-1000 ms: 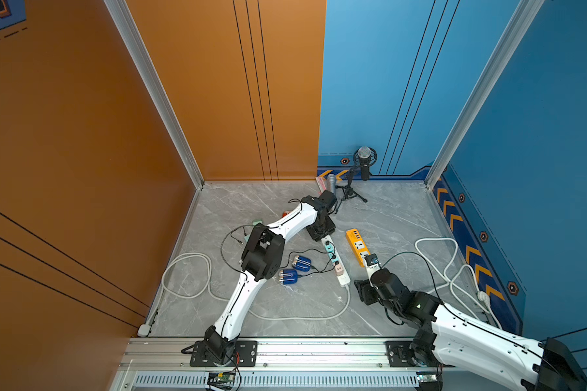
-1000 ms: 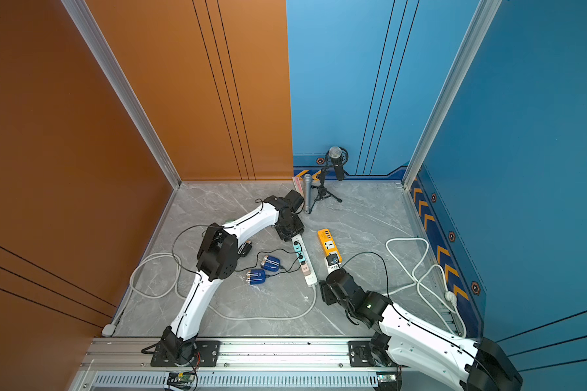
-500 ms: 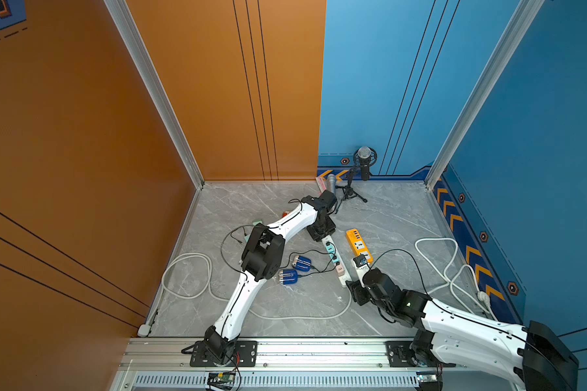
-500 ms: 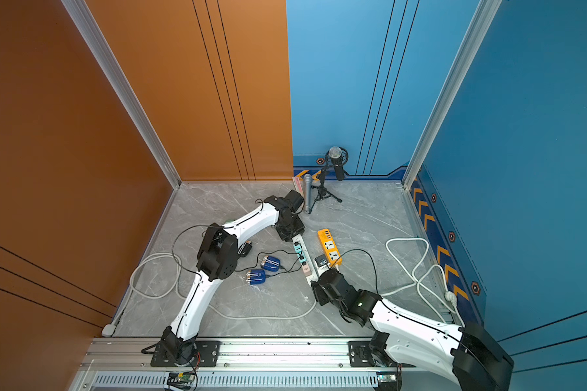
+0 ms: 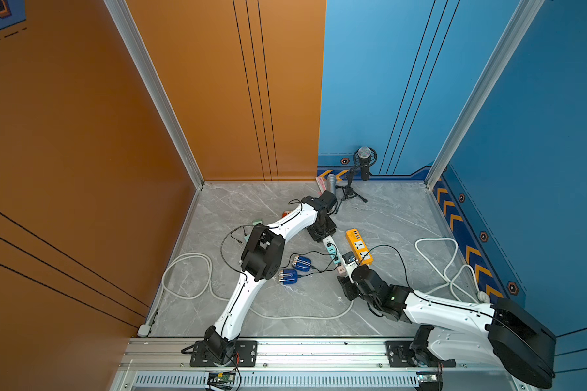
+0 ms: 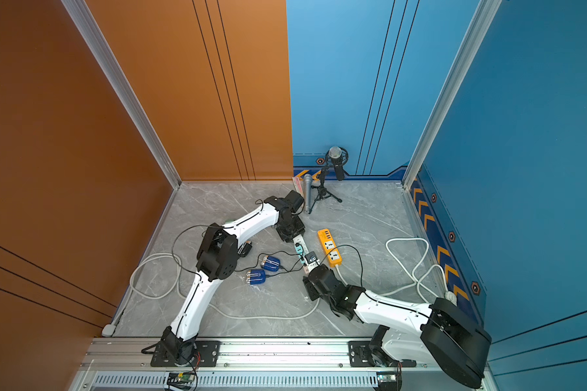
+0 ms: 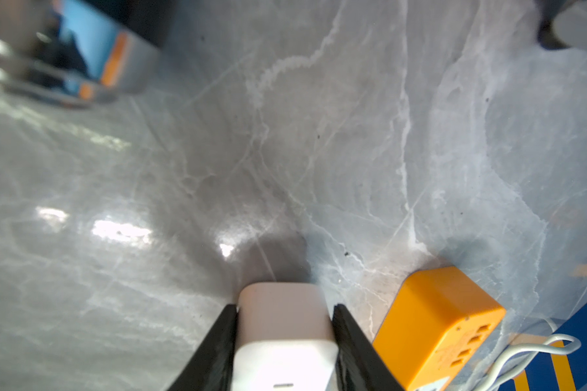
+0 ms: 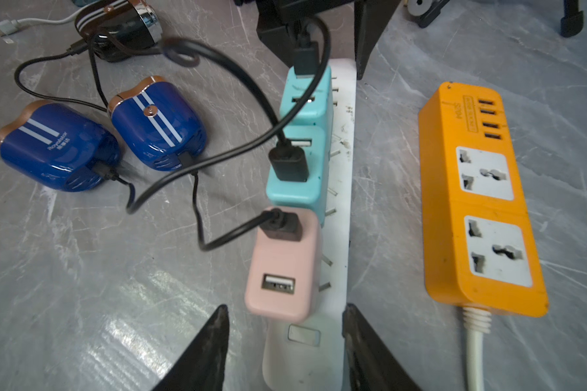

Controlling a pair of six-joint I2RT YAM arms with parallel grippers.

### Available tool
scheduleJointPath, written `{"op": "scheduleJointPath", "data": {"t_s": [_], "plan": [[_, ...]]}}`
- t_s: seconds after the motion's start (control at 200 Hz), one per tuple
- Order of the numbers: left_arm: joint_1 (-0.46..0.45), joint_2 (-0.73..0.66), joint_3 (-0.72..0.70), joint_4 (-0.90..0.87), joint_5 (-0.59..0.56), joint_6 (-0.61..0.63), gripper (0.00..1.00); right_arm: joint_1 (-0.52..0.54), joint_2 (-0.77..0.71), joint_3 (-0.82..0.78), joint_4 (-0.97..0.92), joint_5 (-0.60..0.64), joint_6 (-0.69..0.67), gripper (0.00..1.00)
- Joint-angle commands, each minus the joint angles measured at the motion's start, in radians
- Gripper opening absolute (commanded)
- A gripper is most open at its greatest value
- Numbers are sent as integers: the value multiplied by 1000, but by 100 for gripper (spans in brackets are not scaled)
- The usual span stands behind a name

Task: Unplug the electric shaver
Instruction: Remove the plug from the socket.

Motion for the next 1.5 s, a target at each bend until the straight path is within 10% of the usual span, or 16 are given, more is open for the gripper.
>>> {"op": "scheduleJointPath", "data": {"t_s": [0.0,0.43,1.176,1.496], "plan": [[-23,14,-35,-45,42,-44,34,3,45,47,53,28,-15,50],[-29,-8,-85,-44,-3,-50,33,12,2,63,22,95,4,25],[-60,-7,-121,-44,-60,-56,30,-60,-76,93,-91,-45,122,16],[-63,-12,-133,-44,-72,-63,30,51,-59,142,-185,277,-2,12]]}}
